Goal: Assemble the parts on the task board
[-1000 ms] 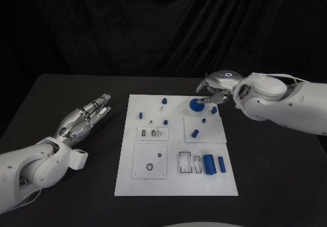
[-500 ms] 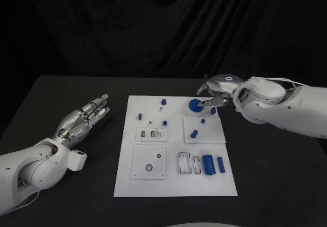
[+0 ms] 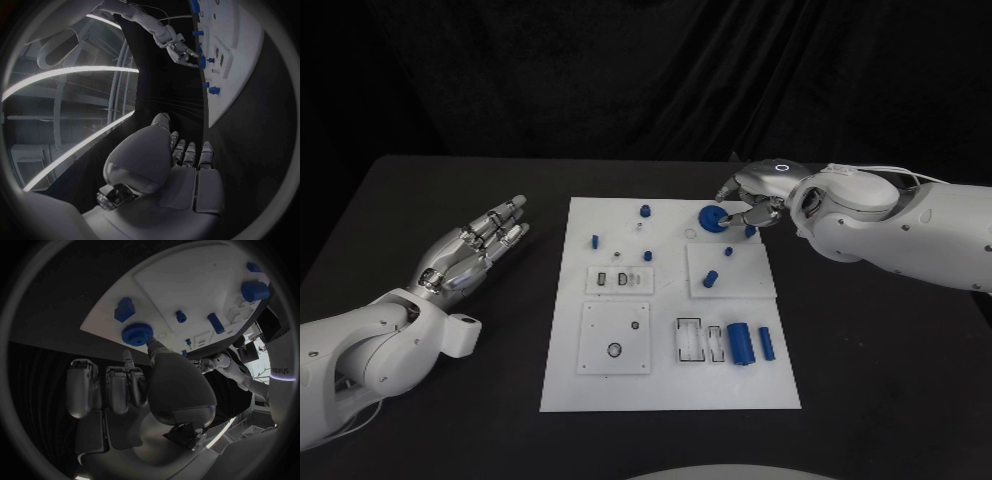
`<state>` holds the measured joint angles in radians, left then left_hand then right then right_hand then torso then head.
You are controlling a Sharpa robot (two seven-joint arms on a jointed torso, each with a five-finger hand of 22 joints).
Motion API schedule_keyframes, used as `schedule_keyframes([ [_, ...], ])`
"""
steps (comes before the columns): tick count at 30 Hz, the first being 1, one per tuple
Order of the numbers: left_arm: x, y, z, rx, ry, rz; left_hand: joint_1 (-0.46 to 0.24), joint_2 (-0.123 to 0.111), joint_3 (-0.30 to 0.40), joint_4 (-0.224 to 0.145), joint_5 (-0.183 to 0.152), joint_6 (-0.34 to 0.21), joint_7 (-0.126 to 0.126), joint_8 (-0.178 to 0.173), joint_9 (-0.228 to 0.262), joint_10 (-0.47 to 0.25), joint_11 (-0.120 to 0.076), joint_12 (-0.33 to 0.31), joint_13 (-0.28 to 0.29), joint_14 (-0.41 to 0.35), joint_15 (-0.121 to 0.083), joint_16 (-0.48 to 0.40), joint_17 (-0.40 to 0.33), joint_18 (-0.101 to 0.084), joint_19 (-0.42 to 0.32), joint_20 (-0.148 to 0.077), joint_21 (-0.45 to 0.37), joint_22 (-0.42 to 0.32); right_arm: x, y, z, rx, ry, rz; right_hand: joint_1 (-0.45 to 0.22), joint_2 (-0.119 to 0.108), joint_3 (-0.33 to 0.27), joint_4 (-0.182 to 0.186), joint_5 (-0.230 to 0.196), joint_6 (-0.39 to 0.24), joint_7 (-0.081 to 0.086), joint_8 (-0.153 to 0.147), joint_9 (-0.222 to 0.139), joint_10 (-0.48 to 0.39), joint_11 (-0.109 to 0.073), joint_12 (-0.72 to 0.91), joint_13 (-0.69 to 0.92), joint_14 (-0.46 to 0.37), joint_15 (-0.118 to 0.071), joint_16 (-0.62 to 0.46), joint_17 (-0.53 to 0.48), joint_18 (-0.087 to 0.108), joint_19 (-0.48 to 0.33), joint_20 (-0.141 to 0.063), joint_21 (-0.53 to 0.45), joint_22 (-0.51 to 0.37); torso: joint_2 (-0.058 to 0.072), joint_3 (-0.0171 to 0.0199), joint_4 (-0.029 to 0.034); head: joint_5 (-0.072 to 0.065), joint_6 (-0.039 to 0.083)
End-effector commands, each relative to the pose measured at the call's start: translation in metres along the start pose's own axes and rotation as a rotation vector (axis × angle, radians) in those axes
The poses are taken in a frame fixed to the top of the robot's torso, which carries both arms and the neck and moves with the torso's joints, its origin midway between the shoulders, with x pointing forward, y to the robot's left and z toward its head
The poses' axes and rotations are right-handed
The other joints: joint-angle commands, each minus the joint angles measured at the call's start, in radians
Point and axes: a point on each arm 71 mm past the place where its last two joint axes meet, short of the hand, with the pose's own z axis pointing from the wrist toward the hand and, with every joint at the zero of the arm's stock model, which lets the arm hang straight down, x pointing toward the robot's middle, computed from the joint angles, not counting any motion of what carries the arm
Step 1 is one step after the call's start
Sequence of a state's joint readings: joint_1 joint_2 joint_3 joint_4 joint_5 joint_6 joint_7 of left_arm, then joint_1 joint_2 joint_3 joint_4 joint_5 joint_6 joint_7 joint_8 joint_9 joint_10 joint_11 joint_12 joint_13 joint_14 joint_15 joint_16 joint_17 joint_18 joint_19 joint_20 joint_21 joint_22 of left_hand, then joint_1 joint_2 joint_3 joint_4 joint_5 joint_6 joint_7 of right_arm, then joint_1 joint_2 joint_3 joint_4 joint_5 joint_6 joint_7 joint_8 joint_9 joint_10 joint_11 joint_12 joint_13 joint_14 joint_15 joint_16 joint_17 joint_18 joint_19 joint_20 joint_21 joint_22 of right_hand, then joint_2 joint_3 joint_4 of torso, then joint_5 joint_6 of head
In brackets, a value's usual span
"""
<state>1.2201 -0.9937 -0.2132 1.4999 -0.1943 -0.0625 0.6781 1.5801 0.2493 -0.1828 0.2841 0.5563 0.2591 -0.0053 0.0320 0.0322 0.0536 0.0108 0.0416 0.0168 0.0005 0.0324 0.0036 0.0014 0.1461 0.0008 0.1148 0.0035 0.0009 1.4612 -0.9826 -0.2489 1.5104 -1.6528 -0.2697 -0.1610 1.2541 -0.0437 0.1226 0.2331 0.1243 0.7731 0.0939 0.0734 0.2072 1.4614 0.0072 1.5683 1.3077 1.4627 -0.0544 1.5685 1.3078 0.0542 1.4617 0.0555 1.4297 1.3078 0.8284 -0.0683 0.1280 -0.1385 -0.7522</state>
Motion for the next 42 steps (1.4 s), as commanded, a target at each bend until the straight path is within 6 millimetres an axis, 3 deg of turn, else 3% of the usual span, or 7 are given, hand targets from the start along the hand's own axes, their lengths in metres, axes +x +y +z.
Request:
schedule_keyframes([
  [1, 0.001, -0.015, 0.0, 0.194, 0.009, -0.006, 0.006, 0.0, 0.005, -0.001, 0.003, 0.002, 0.006, 0.0, 0.0, -0.002, 0.004, -0.003, -0.001, 0.0, 0.004, -0.004, -0.001, -0.008, -0.001, 0.007, -0.003, -0.001, 0.003, 0.0, 0.001, 0.015, 0.007, -0.001, 0.012, 0.001, 0.002, -0.009, 0.018, 0.003, 0.002, -0.004, -0.003, 0.109, -0.001, 0.003, 0.263, 0.104, -0.002, -0.005, 0.252, -0.006, 0.0, -0.001, -0.006, 0.124, 0.001, 0.0007, 0.0, 0.0, -0.002],
  [11, 0.0, -0.014, 0.0, 0.191, 0.01, -0.007, 0.007, -0.001, 0.008, -0.002, 0.004, 0.003, 0.01, 0.0, 0.0, -0.002, 0.005, -0.004, -0.001, 0.0, 0.005, -0.004, -0.001, -0.007, -0.001, 0.008, -0.003, -0.001, 0.005, 0.001, 0.006, 0.01, 0.012, -0.004, 0.022, 0.003, 0.005, -0.016, 0.05, 0.009, 0.001, -0.003, -0.008, 0.109, -0.002, 0.003, 0.263, 0.104, -0.002, -0.006, 0.251, -0.006, 0.0, -0.001, -0.007, 0.125, 0.0, 0.0007, 0.0005, -0.001, -0.01],
  [20, 0.001, -0.013, 0.001, 0.188, 0.015, -0.01, 0.009, -0.002, 0.011, -0.003, 0.004, 0.004, 0.016, 0.001, 0.001, -0.002, 0.008, -0.004, -0.001, 0.0, 0.005, -0.004, -0.001, -0.006, -0.001, 0.009, -0.003, -0.001, 0.009, 0.0, 0.008, 0.016, 0.041, -0.011, 0.042, 0.007, 0.021, -0.036, 0.145, 0.05, 0.004, 0.009, -0.01, 0.109, 0.0, 0.003, 0.263, 0.103, -0.001, -0.009, 0.247, -0.005, -0.002, 0.0, -0.012, 0.126, 0.0, -0.0005, 0.0005, -0.005, -0.013],
  [29, 0.0, -0.013, 0.001, 0.186, 0.018, -0.013, 0.012, -0.003, 0.016, -0.006, 0.006, 0.005, 0.024, 0.001, 0.001, -0.002, 0.011, -0.004, -0.001, 0.0, 0.007, -0.004, -0.001, -0.005, -0.001, 0.013, -0.003, -0.001, 0.013, 0.003, 0.011, 0.009, 0.062, -0.014, 0.052, 0.004, 0.027, -0.047, 0.151, 0.077, 0.004, 0.018, -0.005, 0.109, 0.0, 0.003, 0.263, 0.102, -0.001, -0.01, 0.246, -0.005, -0.002, 0.0, -0.014, 0.126, 0.0, -0.0012, -0.0027, -0.002, -0.018],
  [38, 0.0, -0.012, 0.002, 0.181, 0.02, -0.015, 0.014, -0.003, 0.019, -0.008, 0.007, 0.004, 0.026, 0.001, 0.001, -0.002, 0.013, -0.005, -0.001, 0.0, 0.008, -0.004, -0.001, -0.004, -0.001, 0.015, -0.003, -0.001, 0.016, 0.008, 0.014, -0.006, 0.069, -0.012, 0.062, 0.0, 0.032, -0.057, 0.148, 0.09, -0.001, 0.022, 0.0, 0.109, -0.004, 0.003, 0.263, 0.103, -0.003, -0.009, 0.248, -0.005, -0.002, -0.001, -0.014, 0.128, 0.0, -0.0001, -0.0002, -0.005, -0.019],
  [42, 0.0, -0.012, 0.001, 0.18, 0.02, -0.014, 0.014, -0.003, 0.02, -0.008, 0.008, 0.003, 0.028, 0.001, 0.001, -0.003, 0.013, -0.005, -0.002, 0.0, 0.008, -0.004, -0.001, -0.004, -0.001, 0.016, -0.003, -0.001, 0.016, 0.009, 0.014, -0.005, 0.059, -0.009, 0.062, 0.002, 0.04, -0.064, 0.174, 0.134, -0.009, 0.045, 0.024, 0.109, -0.011, 0.003, 0.263, 0.103, -0.009, -0.008, 0.249, -0.005, 0.0, -0.007, -0.014, 0.13, 0.0, 0.0001, -0.0008, -0.005, -0.02],
])
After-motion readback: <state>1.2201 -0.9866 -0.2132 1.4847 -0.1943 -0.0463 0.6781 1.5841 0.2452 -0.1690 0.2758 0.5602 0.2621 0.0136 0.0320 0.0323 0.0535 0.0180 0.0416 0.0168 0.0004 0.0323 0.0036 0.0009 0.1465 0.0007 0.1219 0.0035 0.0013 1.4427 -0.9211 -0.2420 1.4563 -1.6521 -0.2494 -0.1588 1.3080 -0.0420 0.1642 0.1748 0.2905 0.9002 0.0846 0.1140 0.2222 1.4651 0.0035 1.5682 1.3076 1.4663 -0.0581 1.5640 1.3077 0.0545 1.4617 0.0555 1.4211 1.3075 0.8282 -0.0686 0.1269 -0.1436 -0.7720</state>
